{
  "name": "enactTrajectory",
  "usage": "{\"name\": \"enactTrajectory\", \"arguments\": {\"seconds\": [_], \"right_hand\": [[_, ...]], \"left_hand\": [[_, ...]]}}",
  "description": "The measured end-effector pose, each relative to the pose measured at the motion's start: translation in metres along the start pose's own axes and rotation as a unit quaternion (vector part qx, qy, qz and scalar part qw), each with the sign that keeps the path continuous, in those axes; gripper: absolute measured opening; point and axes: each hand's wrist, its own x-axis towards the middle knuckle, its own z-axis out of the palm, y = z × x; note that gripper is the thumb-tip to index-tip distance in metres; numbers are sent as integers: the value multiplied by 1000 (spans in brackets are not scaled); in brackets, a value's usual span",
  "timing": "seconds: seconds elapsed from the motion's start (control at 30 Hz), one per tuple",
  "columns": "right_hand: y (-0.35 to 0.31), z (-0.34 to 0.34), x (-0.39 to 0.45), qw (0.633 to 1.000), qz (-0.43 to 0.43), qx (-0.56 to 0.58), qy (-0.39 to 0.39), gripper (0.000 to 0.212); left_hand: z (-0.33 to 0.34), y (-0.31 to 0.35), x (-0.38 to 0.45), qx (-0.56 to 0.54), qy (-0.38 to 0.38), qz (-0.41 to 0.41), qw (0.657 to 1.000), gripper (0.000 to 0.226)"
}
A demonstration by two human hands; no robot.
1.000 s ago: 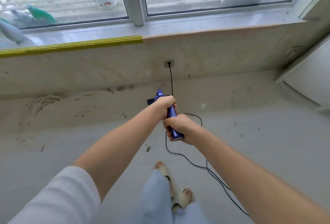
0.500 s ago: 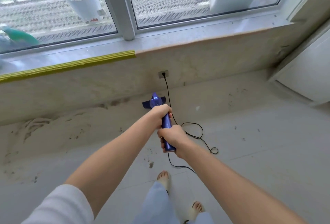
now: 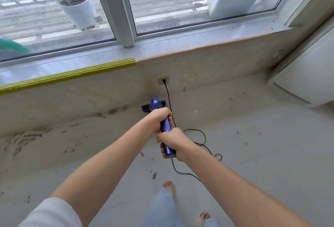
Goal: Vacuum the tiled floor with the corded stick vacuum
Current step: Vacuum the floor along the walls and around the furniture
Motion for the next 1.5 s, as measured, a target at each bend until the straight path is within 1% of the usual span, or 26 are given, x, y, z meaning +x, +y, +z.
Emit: {"name": "enactTrajectory", "arguments": {"seconds": [0.1, 0.27, 0.43, 0.53, 0.57, 0.63, 0.7, 0.77, 0.8, 0.83, 0.9, 0.93, 0.97, 1.03, 1.07, 1.1, 1.17, 1.2, 1.3, 1.37, 1.5], "right_hand": [[1, 11, -2, 1000, -13, 3, 3, 17], [8, 25, 9, 999, -14, -26, 29, 20], [-2, 1, 15, 995, -10, -95, 33, 8], [-7, -18, 16, 992, -13, -118, 39, 8], [-7, -22, 16, 991, -14, -124, 43, 8], [-5, -30, 16, 991, -14, -123, 50, 9], [-1, -35, 15, 992, -17, -114, 53, 11], [2, -38, 16, 992, -20, -106, 57, 11], [4, -39, 14, 992, -22, -105, 60, 11], [8, -41, 11, 992, -23, -104, 64, 11], [17, -45, 1, 992, -22, -101, 72, 12], [23, -46, -5, 993, -18, -95, 72, 14], [28, -47, -11, 994, -15, -89, 70, 15], [34, -47, -25, 995, -16, -76, 63, 13], [35, -48, -29, 995, -16, -71, 62, 13], [35, -48, -32, 996, -16, -69, 60, 13], [32, -50, -35, 996, -15, -72, 53, 12], [29, -53, -35, 996, -13, -78, 47, 11], [21, -64, -24, 994, -7, -102, 31, 10], [19, -70, -12, 993, -4, -118, 25, 13], [10, -81, 9, 992, -8, -127, 6, 14]], "left_hand": [[-9, 1, -6, 12, -17, -4, 1000, 24], [-17, -3, 3, 10, -5, 1, 1000, 23], [-2, -1, 16, 10, 3, 12, 1000, 19], [15, 2, 20, 34, 10, 18, 999, 11], [18, 2, 21, 36, 11, 19, 999, 15], [27, 1, 22, 38, 1, 22, 999, 17], [31, -2, 20, 36, -10, 31, 999, 9], [31, -6, 16, 36, -18, 39, 998, 12], [33, -10, 15, 39, -25, 45, 998, 11], [36, -13, 12, 38, -21, 41, 998, 18], [43, -18, 10, 42, -10, 20, 999, 55], [48, -22, 10, 42, -17, 13, 999, 62], [51, -27, 9, 44, -18, 14, 999, 61], [55, -36, -4, 33, -28, 1, 999, 43], [56, -38, -9, 39, -29, -8, 999, 24], [57, -39, -16, 46, -32, -4, 998, 10], [56, -39, -19, 55, -41, -9, 998, 19], [57, -37, -18, 51, -42, -10, 998, 19], [61, -29, -14, 20, -32, -11, 999, 13], [64, -26, -4, 16, -26, -10, 999, 18], [74, -14, 12, 6, 0, -3, 1000, 9]]}}
